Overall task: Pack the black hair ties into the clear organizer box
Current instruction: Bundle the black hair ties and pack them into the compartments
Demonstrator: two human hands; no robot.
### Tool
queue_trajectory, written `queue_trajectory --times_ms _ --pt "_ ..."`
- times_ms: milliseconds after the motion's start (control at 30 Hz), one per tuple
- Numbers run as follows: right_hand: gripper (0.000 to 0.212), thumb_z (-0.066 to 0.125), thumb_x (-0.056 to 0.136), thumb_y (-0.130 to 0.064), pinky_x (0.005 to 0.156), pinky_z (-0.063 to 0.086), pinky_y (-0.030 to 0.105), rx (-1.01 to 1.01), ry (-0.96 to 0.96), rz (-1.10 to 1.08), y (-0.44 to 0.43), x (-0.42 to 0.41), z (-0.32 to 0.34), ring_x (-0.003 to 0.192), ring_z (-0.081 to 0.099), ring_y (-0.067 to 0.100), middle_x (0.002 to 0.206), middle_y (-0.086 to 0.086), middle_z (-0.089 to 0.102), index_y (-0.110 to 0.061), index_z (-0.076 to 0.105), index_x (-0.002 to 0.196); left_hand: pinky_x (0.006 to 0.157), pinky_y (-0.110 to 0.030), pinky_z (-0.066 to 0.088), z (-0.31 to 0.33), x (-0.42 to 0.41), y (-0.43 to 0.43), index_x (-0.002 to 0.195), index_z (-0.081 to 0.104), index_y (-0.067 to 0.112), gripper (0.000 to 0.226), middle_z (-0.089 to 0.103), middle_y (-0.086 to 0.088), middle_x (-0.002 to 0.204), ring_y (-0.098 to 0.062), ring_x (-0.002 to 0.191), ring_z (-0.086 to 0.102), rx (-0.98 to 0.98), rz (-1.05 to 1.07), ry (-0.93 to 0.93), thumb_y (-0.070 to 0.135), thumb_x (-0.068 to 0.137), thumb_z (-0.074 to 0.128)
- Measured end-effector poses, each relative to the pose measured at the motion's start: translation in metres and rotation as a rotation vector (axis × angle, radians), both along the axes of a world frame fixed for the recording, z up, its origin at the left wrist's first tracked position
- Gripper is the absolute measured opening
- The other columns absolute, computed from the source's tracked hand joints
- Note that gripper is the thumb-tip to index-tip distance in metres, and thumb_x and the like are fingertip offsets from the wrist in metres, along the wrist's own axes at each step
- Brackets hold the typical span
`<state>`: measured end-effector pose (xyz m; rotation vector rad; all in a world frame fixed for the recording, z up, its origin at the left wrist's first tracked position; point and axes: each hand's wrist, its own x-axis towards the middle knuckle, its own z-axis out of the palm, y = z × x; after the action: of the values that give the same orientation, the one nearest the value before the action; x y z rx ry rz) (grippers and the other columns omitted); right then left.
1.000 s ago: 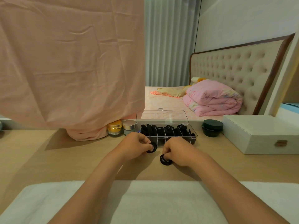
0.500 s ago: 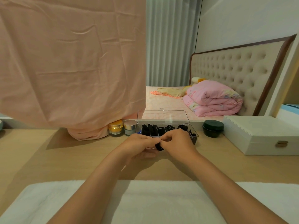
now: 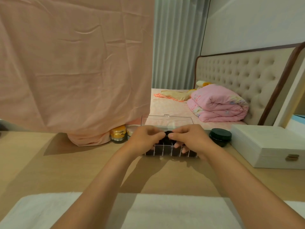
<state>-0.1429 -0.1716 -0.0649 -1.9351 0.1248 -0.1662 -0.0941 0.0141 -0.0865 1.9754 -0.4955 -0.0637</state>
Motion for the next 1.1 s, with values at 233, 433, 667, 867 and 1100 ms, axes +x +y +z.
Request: queue_trajectory --times_ms 233,433,667,867,1100 --pt "0.012 0.082 0.083 -0.031 0.072 0.057 0.032 -0.382 -0.083 -0.216 0.004 0.048 -0.006 0.075 0.066 0.010 0.082 -0.010 0.074 -0.031 0.075 0.074 0.108 -0.042 0.045 -0.029 0.026 -0.001 0.142 0.055 0.029 0.044 0.060 0.004 0.137 -0.018 0.128 0.052 0.482 0.042 -0.355 0.039 0.100 0.053" --pt "0.013 0.068 0.092 -0.039 0.083 0.054 0.037 -1.017 -0.125 -0.070 0.008 0.062 -0.021 0.094 0.061 0.019 0.096 -0.005 0.071 -0.034 0.078 0.086 0.115 -0.037 0.024 -0.025 0.032 -0.005 0.133 0.065 0.030 0.040 0.057 0.011 0.141 -0.014 0.131 0.044 0.722 -0.002 -0.567 0.043 0.104 0.041" --pt "0.046 0.035 0.093 -0.038 0.106 0.028 0.043 -1.365 0.049 0.334 -0.002 0.071 -0.016 0.117 0.042 0.019 0.126 0.000 0.063 -0.025 0.075 0.110 0.115 -0.033 0.017 -0.028 0.038 -0.005 0.119 0.073 0.030 0.040 0.063 0.009 0.129 -0.012 0.123 0.046 0.726 -0.013 -0.648 0.044 0.101 0.040" --pt "0.053 0.020 0.088 -0.043 0.122 0.009 0.046 -1.409 0.008 0.388 -0.002 0.064 -0.022 0.118 0.046 0.012 0.105 -0.003 0.070 -0.021 0.068 0.083 0.107 -0.032 0.038 -0.026 0.038 0.002 0.136 0.061 0.027 0.045 0.058 0.009 0.135 -0.010 0.125 0.044 0.465 0.019 -0.612 0.043 0.093 0.057" --pt "0.020 0.065 0.094 -0.034 0.098 0.050 0.038 -0.974 -0.121 0.260 -0.015 0.062 -0.004 0.092 0.067 0.011 0.100 -0.005 0.077 -0.026 0.081 0.085 0.106 -0.034 0.041 -0.032 0.036 -0.009 0.142 0.057 0.025 0.050 0.062 0.003 0.133 -0.015 0.124 0.048 0.591 -0.050 -0.498 0.047 0.097 0.049"
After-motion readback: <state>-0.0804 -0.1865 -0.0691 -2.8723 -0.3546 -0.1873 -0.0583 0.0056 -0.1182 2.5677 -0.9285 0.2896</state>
